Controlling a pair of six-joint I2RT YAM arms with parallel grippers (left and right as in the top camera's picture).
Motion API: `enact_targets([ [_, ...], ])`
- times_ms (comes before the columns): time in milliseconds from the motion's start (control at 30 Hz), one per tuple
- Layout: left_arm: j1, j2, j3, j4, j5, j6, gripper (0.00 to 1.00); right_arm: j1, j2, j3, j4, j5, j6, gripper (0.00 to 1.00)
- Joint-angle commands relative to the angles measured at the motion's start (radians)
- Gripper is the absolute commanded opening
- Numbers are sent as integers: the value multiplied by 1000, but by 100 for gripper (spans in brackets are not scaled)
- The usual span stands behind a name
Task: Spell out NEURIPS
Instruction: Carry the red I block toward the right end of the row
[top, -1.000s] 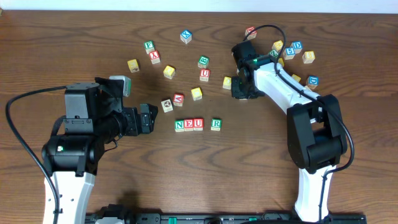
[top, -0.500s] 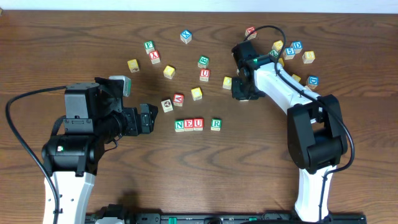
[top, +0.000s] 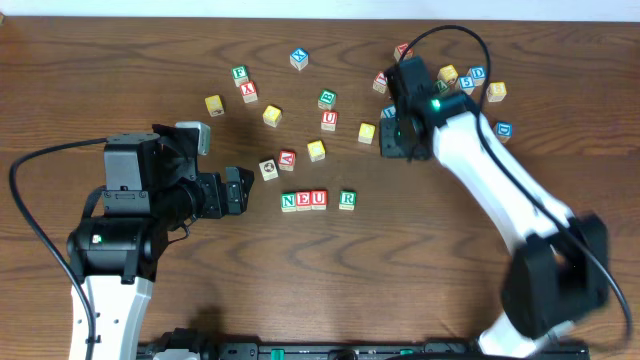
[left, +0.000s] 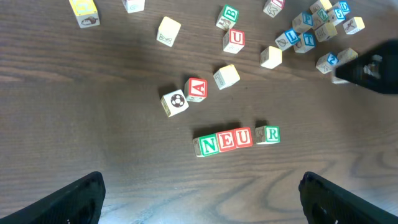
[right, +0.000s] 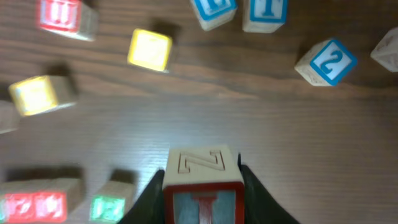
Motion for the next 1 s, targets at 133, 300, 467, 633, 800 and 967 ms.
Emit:
enact_targets([
  [133, 6, -6, 13, 2, 9, 10, 98, 57, -220, -315, 128, 14, 95, 7],
  [300, 6, -6, 13, 2, 9, 10, 98, 66, -256, -418, 151, 14, 143, 6],
  [467, 6, -6, 13, 2, 9, 10, 98, 96, -254, -518, 265, 11, 192, 7],
  [633, 6, -6, 13, 2, 9, 10, 98, 133, -253, -543, 348, -14, 190, 8],
  [800, 6, -6, 13, 2, 9, 10, 98, 165, -247, -543, 380, -12, 208, 8],
  [967, 6, -6, 13, 2, 9, 10, 98, 196, -208, -544, 392, -12, 235, 6],
])
